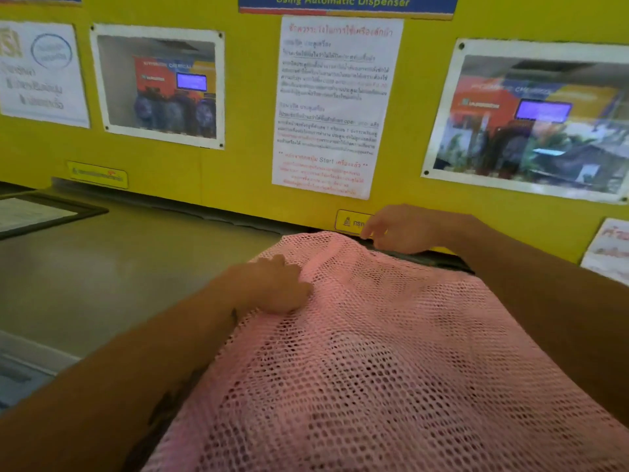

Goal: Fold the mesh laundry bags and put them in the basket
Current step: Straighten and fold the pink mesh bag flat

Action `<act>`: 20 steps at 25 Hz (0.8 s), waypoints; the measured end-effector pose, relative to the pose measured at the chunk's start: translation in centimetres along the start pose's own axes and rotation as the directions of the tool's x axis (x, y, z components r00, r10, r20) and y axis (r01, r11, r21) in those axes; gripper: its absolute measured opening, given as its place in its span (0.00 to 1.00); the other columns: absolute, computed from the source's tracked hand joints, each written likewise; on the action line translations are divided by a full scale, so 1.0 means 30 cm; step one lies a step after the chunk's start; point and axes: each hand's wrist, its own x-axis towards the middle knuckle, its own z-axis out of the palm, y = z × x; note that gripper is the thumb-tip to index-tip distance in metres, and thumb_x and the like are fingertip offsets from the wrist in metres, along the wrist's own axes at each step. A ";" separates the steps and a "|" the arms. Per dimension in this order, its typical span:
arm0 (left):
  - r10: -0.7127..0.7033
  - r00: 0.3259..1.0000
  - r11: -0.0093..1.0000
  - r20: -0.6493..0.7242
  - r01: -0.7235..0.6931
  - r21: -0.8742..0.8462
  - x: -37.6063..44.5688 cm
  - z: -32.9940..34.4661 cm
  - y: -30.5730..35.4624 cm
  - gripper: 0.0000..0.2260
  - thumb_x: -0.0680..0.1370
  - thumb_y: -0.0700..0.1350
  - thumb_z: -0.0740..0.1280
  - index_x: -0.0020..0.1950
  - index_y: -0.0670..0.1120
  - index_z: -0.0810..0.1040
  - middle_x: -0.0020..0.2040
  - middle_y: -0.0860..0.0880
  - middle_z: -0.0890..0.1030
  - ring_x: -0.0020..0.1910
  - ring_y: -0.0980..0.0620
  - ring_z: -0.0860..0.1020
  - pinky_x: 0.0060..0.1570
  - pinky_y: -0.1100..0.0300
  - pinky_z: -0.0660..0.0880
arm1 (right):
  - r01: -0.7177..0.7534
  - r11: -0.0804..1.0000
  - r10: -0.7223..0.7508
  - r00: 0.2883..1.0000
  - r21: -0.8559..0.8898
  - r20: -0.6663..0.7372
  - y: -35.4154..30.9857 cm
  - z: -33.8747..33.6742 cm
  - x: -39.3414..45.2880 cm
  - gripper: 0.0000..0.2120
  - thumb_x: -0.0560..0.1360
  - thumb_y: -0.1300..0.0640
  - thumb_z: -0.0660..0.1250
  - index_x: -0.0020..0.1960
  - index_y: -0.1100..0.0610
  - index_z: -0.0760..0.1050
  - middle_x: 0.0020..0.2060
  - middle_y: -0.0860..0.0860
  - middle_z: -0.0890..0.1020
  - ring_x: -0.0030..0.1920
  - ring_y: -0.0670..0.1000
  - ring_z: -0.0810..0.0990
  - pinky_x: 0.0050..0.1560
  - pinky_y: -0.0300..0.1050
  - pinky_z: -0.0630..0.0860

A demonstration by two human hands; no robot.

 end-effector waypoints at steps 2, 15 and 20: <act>-0.023 0.998 0.999 -0.060 0.026 0.043 -0.012 -0.058 0.046 0.31 0.76 0.62 0.55 0.73 0.46 0.66 0.73 0.42 0.68 0.69 0.41 0.70 0.67 0.46 0.69 | -0.057 0.997 0.060 0.996 -0.050 0.068 0.121 -0.031 -0.143 0.17 0.78 0.54 0.64 0.67 0.51 0.74 0.57 0.48 0.77 0.60 0.53 0.75 0.62 0.48 0.71; 0.433 0.873 0.875 -0.223 -0.467 -0.129 -0.284 -0.097 1.077 0.10 0.78 0.53 0.64 0.37 0.54 0.72 0.43 0.55 0.77 0.40 0.56 0.75 0.39 0.59 0.70 | -0.428 0.891 0.406 0.900 0.149 0.157 0.893 0.009 -0.729 0.16 0.78 0.61 0.64 0.64 0.56 0.77 0.39 0.48 0.82 0.37 0.46 0.80 0.37 0.41 0.75; 0.415 0.907 0.905 0.071 -0.404 -0.132 -0.390 -0.028 1.304 0.20 0.75 0.65 0.63 0.39 0.49 0.76 0.37 0.52 0.77 0.35 0.55 0.75 0.34 0.59 0.70 | -0.294 0.953 0.289 0.955 0.075 0.073 0.946 0.126 -0.642 0.14 0.73 0.54 0.65 0.54 0.58 0.83 0.48 0.55 0.85 0.44 0.55 0.82 0.46 0.47 0.78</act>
